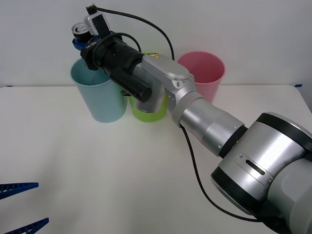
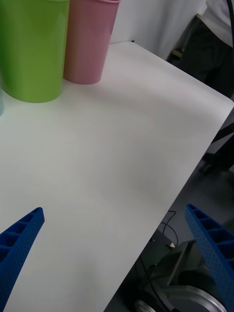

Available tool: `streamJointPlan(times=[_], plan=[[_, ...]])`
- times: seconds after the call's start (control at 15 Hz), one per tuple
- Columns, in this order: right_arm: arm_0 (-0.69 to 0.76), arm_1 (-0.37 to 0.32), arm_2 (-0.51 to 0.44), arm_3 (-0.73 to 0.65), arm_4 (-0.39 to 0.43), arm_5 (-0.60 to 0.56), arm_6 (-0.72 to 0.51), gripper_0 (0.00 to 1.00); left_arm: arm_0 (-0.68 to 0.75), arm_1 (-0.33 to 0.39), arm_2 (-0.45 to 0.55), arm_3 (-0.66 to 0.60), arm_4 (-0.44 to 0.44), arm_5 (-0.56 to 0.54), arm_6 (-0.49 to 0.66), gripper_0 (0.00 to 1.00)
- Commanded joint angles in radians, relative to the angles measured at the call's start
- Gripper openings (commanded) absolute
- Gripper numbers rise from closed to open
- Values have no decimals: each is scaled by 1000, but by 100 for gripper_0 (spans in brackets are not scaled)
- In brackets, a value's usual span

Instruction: Put cans in the blue bin and PET bottles in the pink bin and trash in the green bin.

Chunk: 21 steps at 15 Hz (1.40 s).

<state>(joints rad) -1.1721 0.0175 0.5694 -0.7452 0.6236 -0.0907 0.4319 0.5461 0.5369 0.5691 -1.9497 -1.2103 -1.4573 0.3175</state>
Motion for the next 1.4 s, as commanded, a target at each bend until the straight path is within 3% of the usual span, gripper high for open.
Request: streamJointPlan(times=[0.07,0.33,0.4,0.53,0.67,0.87,1.4], plan=[[0,0,10,0,1,6,-1,0,0,0,0,0,0,0,0,100],[0,0,12,0,1,9,-10,0,0,0,0,0,0,0,0,100],[0,0,12,0,1,9,-10,7,0,0,0,0,0,0,0,100],[0,0,12,0,2,3,-9,74,0,0,0,0,0,0,0,100],[0,0,6,0,5,-11,-5,93,0,0,0,0,0,0,0,100],[0,0,-6,0,11,-26,-1,100,0,0,0,0,0,0,0,100],[0,0,-13,0,18,-26,-4,100,0,0,0,0,0,0,0,100]])
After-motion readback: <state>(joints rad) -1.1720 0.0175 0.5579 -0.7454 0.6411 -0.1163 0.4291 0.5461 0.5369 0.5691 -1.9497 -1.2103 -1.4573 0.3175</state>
